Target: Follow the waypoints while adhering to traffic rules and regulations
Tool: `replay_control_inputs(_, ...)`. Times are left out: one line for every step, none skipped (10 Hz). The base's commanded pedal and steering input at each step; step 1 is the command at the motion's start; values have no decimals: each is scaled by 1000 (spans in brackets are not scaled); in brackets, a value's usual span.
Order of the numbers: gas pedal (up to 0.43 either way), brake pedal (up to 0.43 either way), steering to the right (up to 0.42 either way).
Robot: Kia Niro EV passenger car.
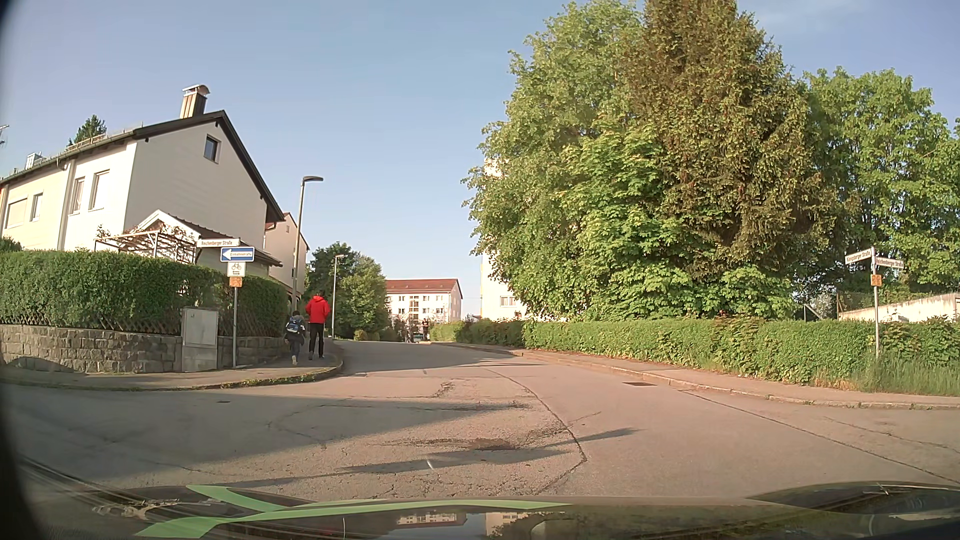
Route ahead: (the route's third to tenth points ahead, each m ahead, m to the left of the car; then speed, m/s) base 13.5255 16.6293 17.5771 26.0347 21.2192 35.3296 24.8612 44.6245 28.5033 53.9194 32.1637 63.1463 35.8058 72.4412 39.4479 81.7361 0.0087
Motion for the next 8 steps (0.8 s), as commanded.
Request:
replay_control_inputs(429, 256, -724)
replay_control_inputs(429, 256, -724)
replay_control_inputs(429, 256, -724)
replay_control_inputs(429, 256, -724)
replay_control_inputs(429, 256, -723)
replay_control_inputs(429, 256, -723)
replay_control_inputs(429, 256, -723)
replay_control_inputs(429, 256, -723)
